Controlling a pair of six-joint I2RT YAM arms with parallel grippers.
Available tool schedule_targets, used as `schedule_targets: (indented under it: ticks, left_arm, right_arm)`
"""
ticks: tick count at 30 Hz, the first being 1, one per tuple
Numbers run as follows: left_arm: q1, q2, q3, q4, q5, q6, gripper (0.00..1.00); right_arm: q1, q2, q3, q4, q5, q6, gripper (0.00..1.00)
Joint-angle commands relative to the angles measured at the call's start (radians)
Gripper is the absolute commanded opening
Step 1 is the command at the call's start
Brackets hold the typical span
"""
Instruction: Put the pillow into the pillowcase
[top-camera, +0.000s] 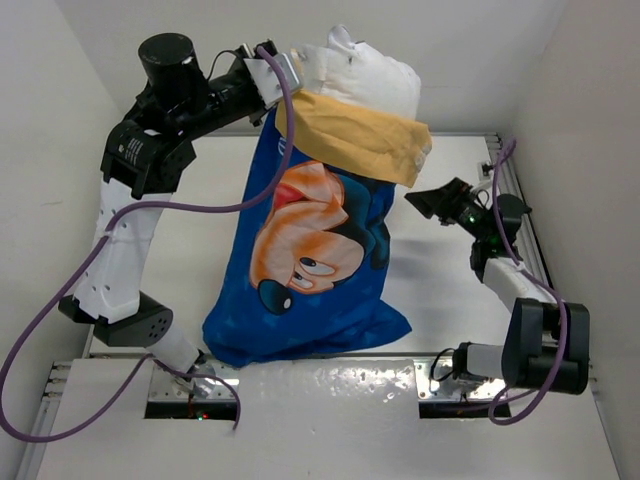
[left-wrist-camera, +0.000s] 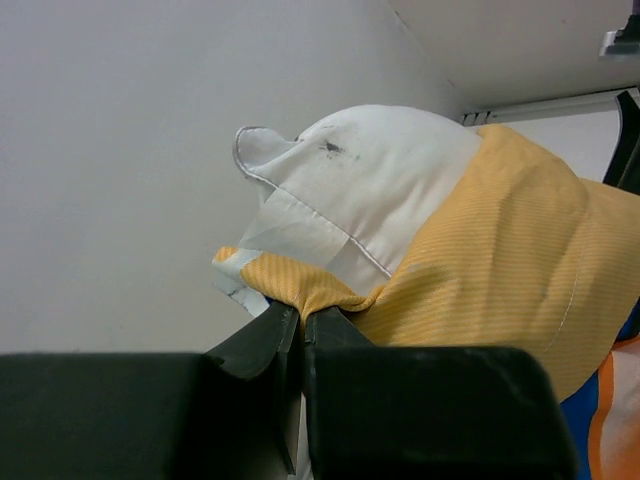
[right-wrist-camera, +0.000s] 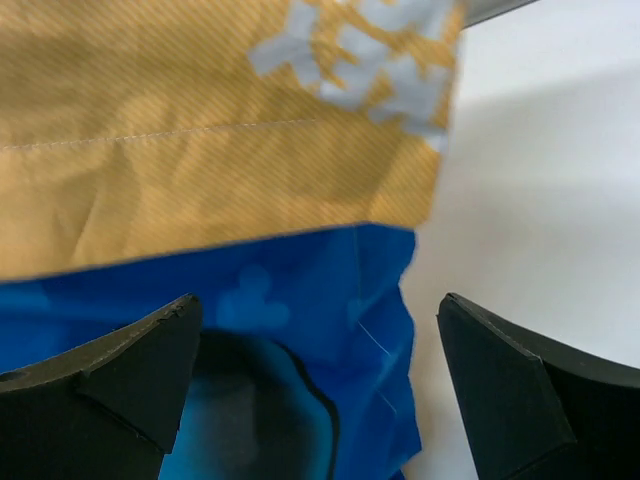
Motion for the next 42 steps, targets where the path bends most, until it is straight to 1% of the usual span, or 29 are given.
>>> schedule_targets:
  ticks: [1,4,5,6,7,8,9,10,11,12,13,14,17,21,24,30,36,37,39,42]
  left_arm:
    - [-0.03,-0.033,0.043,0.094,0.011,0.014,0.0]
    - [-0.05,-0.036,0.041,0.081,0.008,0.028,0.0]
    - [-0.053,-0.036,0.041,0.074,0.007,0.039,0.0]
    - [-0.06,-0.036,0.043,0.072,0.004,0.04,0.0]
    - [-0.07,-0.036,0.041,0.07,0.002,0.045,0.0]
    - [-0.073,-0.036,0.043,0.07,-0.001,0.043,0.0]
    - [-0.083,-0.037,0.04,0.069,-0.004,0.05,0.0]
    - [-0.087,-0.037,0.043,0.072,-0.012,0.053,0.0]
    - [-0.092,-0.039,0.043,0.07,-0.015,0.054,0.0]
    - [-0.096,-0.041,0.043,0.072,-0.018,0.056,0.0]
    - [-0.104,-0.042,0.043,0.072,-0.023,0.06,0.0]
    - [-0.109,-0.042,0.043,0.07,-0.03,0.065,0.0]
    - [-0.126,-0.045,0.041,0.07,-0.042,0.073,0.0]
    - [-0.142,-0.042,0.038,0.067,-0.067,0.088,0.0]
    - [-0.158,-0.042,0.037,0.069,-0.084,0.099,0.0]
    - [-0.176,-0.041,0.032,0.072,-0.113,0.109,0.0]
    - [-0.178,-0.045,0.026,0.078,-0.122,0.111,0.0]
    - [-0.178,-0.047,0.026,0.08,-0.124,0.109,0.0]
    - [-0.179,-0.048,0.025,0.081,-0.128,0.109,0.0]
    - [-0.178,-0.063,0.005,0.08,-0.135,0.109,0.0]
  right_arm:
    - [-0.061,-0.011,-0.047,0.235,-0.047,0.01,0.99]
    - [-0.091,0.044,-0.03,0.361,-0.091,0.018,0.99]
    - [-0.096,0.07,0.011,0.386,-0.14,0.037,0.99]
    - [-0.102,0.099,0.037,0.447,-0.16,0.056,0.99]
    - [-0.105,0.168,0.065,0.485,-0.18,0.085,0.99]
    - [-0.11,0.209,0.117,0.533,-0.193,0.164,0.99]
    - [-0.117,0.296,0.144,0.664,-0.207,0.215,0.99]
    - [-0.125,0.343,0.196,0.796,-0.207,0.329,0.99]
    - [-0.125,0.39,0.227,0.797,-0.207,0.391,0.99]
    - [-0.133,0.444,0.259,0.919,-0.205,0.451,0.99]
    - [-0.134,0.543,0.29,0.984,-0.204,0.515,0.99]
    - [-0.134,0.581,0.362,0.997,-0.208,0.592,0.99]
    - [-0.11,0.676,0.448,0.995,-0.228,0.601,0.99]
    - [-0.061,0.722,0.471,0.995,-0.201,0.582,0.99]
    - [-0.03,0.744,0.478,0.997,-0.208,0.579,0.99]
    - [0.016,0.721,0.445,0.997,-0.22,0.547,0.98]
    - [0.06,0.742,0.481,0.998,-0.246,0.597,0.81]
    - [0.071,0.747,0.5,0.997,-0.256,0.626,0.76]
    - [0.093,0.735,0.499,0.997,-0.263,0.633,0.75]
    - [0.09,0.678,0.442,0.997,-0.244,0.605,0.71]
